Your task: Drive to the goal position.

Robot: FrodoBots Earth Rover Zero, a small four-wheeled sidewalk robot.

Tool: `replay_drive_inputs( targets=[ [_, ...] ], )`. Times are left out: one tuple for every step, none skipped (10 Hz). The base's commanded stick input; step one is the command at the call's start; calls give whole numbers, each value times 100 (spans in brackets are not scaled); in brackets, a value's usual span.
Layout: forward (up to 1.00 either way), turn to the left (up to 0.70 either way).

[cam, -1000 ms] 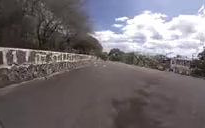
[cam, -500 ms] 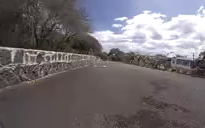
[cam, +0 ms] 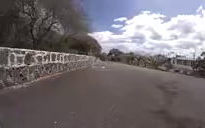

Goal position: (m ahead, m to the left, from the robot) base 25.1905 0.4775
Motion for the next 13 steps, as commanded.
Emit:
replay_drive_inputs(
  targets=[
    [85,-6],
    [85,-15],
    [85,-28],
    [85,-27],
    [85,-25],
    [85,1],
    [85,1],
    [85,1],
    [85,1],
    [85,1],
    [85,1],
    [85,1],
    [85,1]
  ],
)
